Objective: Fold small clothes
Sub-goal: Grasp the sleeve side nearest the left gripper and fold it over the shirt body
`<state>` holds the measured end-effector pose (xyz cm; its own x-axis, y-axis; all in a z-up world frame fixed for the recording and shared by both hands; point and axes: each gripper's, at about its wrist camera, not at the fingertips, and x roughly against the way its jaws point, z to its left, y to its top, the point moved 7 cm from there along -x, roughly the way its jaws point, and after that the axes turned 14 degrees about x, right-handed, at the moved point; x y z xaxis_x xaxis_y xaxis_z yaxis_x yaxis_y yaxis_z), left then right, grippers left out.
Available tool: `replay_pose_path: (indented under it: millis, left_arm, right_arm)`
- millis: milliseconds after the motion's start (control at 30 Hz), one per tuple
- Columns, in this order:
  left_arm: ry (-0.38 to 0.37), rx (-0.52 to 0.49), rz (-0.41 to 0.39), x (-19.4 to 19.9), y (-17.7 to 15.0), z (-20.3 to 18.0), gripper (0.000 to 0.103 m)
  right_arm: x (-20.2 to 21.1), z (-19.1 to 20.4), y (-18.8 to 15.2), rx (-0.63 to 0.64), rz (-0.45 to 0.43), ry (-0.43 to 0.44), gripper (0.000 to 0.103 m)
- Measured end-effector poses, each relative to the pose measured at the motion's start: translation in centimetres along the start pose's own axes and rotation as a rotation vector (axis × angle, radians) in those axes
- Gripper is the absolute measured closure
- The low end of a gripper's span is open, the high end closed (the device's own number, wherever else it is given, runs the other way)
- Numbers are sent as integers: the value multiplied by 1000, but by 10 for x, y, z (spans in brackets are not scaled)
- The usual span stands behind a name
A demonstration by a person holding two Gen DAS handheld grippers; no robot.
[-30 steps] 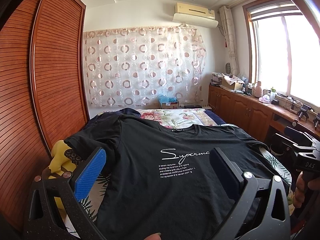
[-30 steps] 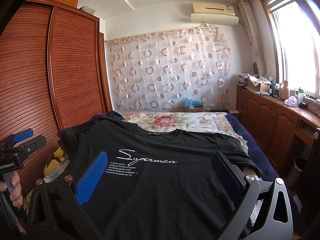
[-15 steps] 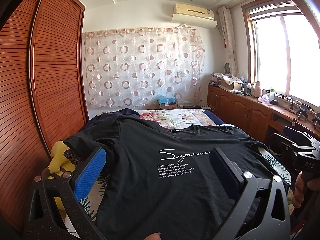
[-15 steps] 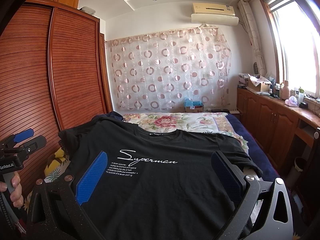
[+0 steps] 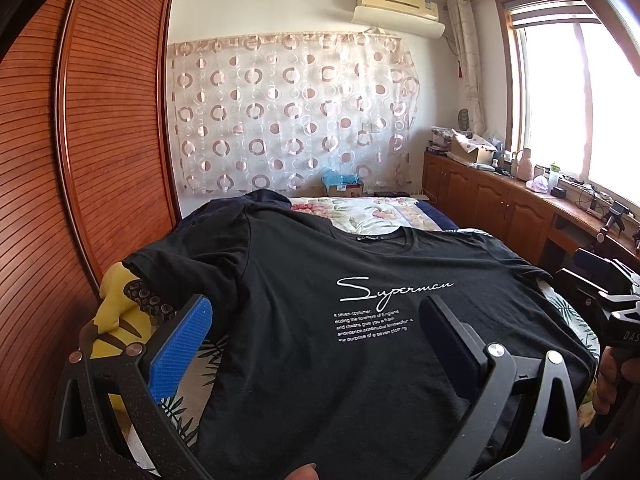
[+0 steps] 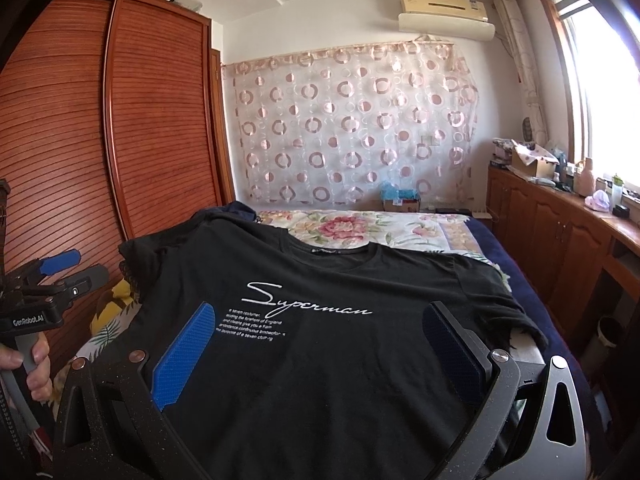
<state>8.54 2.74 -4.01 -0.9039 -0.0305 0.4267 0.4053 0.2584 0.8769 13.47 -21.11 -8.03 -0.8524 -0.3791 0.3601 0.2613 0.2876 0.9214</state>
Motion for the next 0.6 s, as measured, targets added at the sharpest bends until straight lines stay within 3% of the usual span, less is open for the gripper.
replay_pose_path:
  millis: [300, 600]
  left_arm:
    - [35, -7, 40, -23, -3, 32, 0]
    - [82, 36, 65, -46, 14, 98, 3]
  right_arm:
    - [-16, -1, -2, 21, 26, 55, 0]
    - [-44, -3, -9, 58, 82, 132, 0]
